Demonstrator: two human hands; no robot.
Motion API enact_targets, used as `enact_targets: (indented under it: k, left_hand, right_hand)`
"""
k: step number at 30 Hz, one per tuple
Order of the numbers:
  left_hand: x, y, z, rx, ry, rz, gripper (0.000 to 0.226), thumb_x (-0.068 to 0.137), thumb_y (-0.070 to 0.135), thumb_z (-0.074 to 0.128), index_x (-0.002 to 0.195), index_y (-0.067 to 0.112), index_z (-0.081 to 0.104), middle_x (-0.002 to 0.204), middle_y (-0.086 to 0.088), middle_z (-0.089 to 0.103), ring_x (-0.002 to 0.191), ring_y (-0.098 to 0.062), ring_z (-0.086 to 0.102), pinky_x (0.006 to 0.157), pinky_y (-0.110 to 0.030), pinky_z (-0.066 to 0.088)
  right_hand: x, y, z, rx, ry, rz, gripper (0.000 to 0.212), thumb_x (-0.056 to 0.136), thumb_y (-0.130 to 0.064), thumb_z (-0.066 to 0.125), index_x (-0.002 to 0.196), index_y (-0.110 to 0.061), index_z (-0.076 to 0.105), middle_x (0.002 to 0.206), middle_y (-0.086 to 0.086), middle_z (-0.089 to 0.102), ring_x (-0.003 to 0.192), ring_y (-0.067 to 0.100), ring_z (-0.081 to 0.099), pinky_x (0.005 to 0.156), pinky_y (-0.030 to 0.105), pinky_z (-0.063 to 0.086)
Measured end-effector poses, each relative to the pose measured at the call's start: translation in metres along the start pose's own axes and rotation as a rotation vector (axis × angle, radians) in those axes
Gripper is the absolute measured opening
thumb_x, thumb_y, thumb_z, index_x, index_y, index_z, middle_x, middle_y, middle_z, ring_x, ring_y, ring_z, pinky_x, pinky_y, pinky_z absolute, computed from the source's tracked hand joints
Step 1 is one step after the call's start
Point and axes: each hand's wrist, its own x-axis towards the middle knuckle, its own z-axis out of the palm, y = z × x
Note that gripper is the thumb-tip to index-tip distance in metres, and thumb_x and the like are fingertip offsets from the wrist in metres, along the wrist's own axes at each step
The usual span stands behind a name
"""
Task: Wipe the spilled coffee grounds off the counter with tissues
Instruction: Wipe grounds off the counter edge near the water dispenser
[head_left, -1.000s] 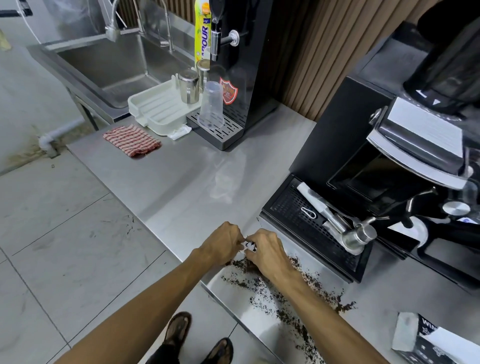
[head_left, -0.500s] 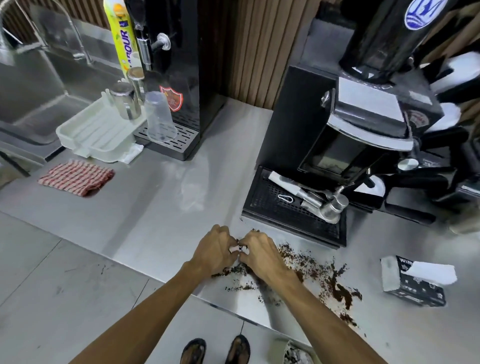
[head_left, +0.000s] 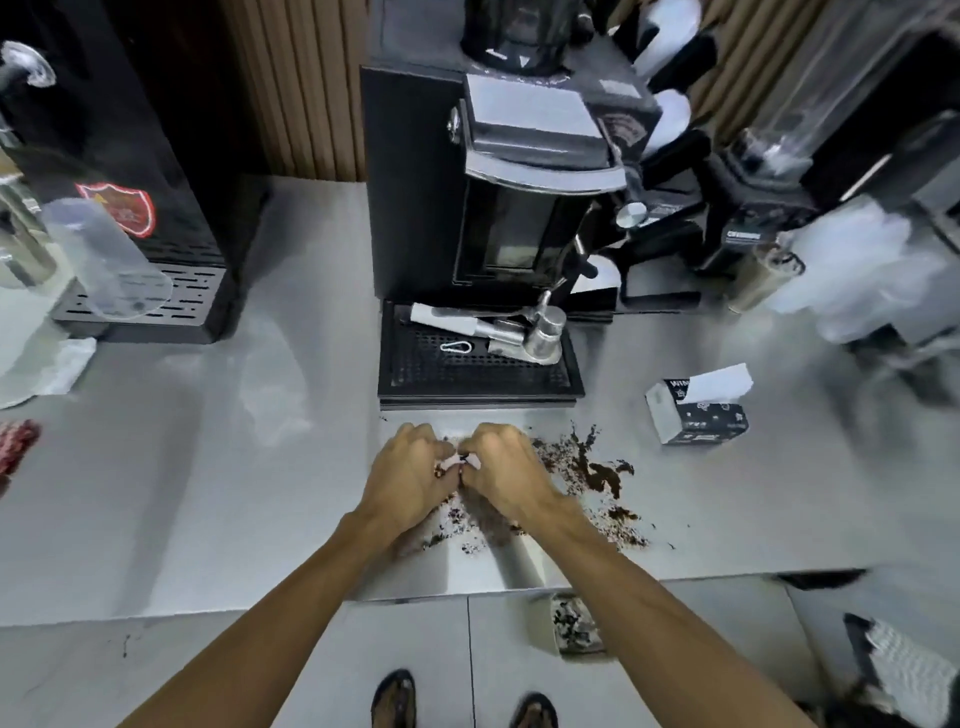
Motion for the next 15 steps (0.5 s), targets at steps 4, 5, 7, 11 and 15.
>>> enact_targets:
  k: [4, 5, 7, 11, 15]
  left_hand:
    - [0.015, 0.045, 0.019, -0.023, -0.038, 0.094, 0.029, 0.086, 0.034, 0.067, 0.109, 0.017, 0.072, 0.082, 0.005, 0.049, 0.092, -0.018, 0.047, 0.078, -0.033, 0.044]
    - [0.017, 0.059, 0.027, -0.03, -0.051, 0.119, 0.032, 0.086, 0.035, 0.068, 0.112, 0.017, 0.071, 0.084, 0.006, 0.051, 0.093, -0.017, 0.046, 0.079, -0.033, 0.044]
    - [0.019, 0.086, 0.042, -0.054, -0.073, 0.151, 0.036, 0.086, 0.037, 0.069, 0.116, 0.017, 0.07, 0.094, 0.005, 0.058, 0.099, -0.016, 0.047, 0.084, -0.033, 0.045]
    - [0.018, 0.145, 0.072, -0.076, -0.144, 0.194, 0.032, 0.086, 0.03, 0.069, 0.114, 0.014, 0.07, 0.111, -0.004, 0.064, 0.112, -0.02, 0.051, 0.095, -0.037, 0.044]
    - [0.01, 0.194, 0.105, -0.142, -0.208, 0.245, 0.033, 0.084, 0.027, 0.073, 0.111, 0.008, 0.069, 0.111, -0.004, 0.065, 0.109, -0.021, 0.055, 0.093, -0.041, 0.047]
  right_hand:
    - [-0.031, 0.037, -0.027, -0.029, 0.031, 0.1, 0.027, 0.08, -0.015, 0.071, 0.107, -0.015, 0.073, 0.094, 0.006, 0.067, 0.082, 0.021, 0.062, 0.079, 0.028, 0.05]
    - [-0.041, 0.047, -0.034, -0.038, 0.039, 0.129, 0.026, 0.08, -0.015, 0.071, 0.105, -0.014, 0.074, 0.094, 0.007, 0.068, 0.081, 0.021, 0.062, 0.079, 0.029, 0.051]
    - [-0.062, 0.067, -0.046, -0.042, 0.063, 0.178, 0.025, 0.078, -0.015, 0.072, 0.103, -0.013, 0.074, 0.093, 0.008, 0.069, 0.08, 0.022, 0.062, 0.076, 0.029, 0.05]
    - [-0.109, 0.11, -0.066, -0.064, 0.087, 0.264, 0.025, 0.077, -0.018, 0.073, 0.102, -0.016, 0.075, 0.091, 0.008, 0.068, 0.077, 0.025, 0.063, 0.071, 0.031, 0.05]
    - [-0.158, 0.146, -0.083, -0.095, 0.108, 0.331, 0.019, 0.075, -0.014, 0.07, 0.092, -0.012, 0.076, 0.086, 0.01, 0.068, 0.074, 0.027, 0.063, 0.067, 0.029, 0.044]
